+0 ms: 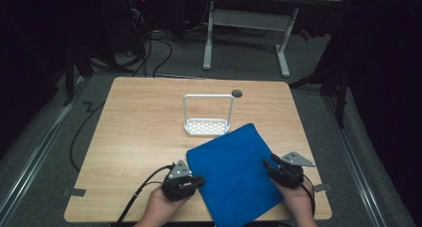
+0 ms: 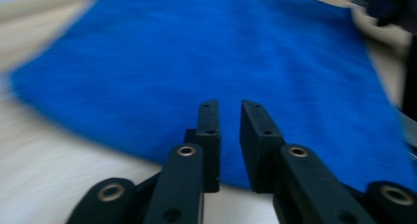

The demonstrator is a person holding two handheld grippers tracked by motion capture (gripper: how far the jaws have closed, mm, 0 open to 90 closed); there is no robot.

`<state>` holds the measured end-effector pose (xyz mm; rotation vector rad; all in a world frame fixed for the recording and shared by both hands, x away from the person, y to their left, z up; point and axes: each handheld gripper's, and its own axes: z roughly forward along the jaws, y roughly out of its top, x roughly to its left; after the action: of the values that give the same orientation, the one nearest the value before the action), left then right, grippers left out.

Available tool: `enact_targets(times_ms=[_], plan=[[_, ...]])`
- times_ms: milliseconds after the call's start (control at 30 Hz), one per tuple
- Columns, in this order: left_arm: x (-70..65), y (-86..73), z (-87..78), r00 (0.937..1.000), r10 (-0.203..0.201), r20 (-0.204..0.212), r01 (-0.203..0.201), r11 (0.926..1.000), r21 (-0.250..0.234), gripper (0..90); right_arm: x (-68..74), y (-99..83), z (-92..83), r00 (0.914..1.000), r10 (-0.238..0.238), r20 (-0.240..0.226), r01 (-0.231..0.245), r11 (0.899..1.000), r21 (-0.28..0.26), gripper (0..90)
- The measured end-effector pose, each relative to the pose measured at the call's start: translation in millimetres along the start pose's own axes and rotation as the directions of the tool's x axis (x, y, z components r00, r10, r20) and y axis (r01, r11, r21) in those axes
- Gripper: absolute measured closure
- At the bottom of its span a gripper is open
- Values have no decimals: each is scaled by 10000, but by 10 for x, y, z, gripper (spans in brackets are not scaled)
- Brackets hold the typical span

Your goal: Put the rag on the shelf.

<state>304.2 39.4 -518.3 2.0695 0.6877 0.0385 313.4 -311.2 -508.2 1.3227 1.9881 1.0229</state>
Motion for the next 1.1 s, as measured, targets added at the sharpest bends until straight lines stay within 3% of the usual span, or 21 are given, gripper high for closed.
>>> enact_targets(times_ms=[100, 200, 367, 467, 567, 633, 667, 700, 833, 933, 967, 1000, 1100], plan=[[-161, -8, 149, 9984, 452, 346, -471, 9973, 568, 860, -5, 1, -1, 10000, -1, -99, 1, 10000, 16, 638], [-197, -41, 248, 9972, 677, 330, -710, 9914, 1099, 893, -15, 3, -20, 9999, -50, -140, 50, 10000, -5, 681], [-101, -59, 176, 9974, 644, 311, -676, 9906, 1187, 900, -27, 18, -61, 9998, -98, -162, 96, 9999, -137, 776], [-31, -94, 108, 9988, 402, 297, -434, 9924, 1154, 900, -28, 23, -69, 9998, -1, -196, 0, 10000, -80, 817], [143, -171, -90, 9999, 132, -29, -128, 9922, 1242, 900, -26, 36, -82, 9996, -55, -284, 52, 9999, -124, 881], [255, -234, -207, 9995, -267, -178, 286, 9931, 1134, 900, -20, 47, -83, 9994, -65, -351, 61, 9999, -116, 900], [255, -234, -207, 9995, -267, -178, 286, 9931, 1134, 900, -12, 52, -76, 9992, -27, -406, 22, 9999, -127, 900], [356, -286, -323, 9971, -545, -522, 598, 9926, 1061, 900, -3, 60, -62, 9989, -61, -467, 56, 9999, -112, 900], [511, -338, -473, 9876, -949, -1249, 1057, 9909, 836, 897, 110, 89, 68, 9958, -242, -880, 253, 9996, 116, 900], [565, -323, -509, 9840, -1046, -1445, 1123, 9926, 468, 841, 217, 105, 211, 9922, -472, -1153, 527, 9976, 452, 900], [619, -281, -513, 9800, -1022, -1705, 1023, 9947, -85, 799, 246, 110, 258, 9909, -551, -1232, 623, 9965, 555, 900], [651, -253, -494, 9785, -1030, -1785, 1001, 9947, -252, 776, 277, 116, 302, 9904, -549, -1270, 641, 9955, 692, 900], [699, -181, -377, 9743, -731, -2132, 731, 9973, -80, 737, 335, 121, 405, 9896, -737, -1232, 866, 9909, 1032, 900]])
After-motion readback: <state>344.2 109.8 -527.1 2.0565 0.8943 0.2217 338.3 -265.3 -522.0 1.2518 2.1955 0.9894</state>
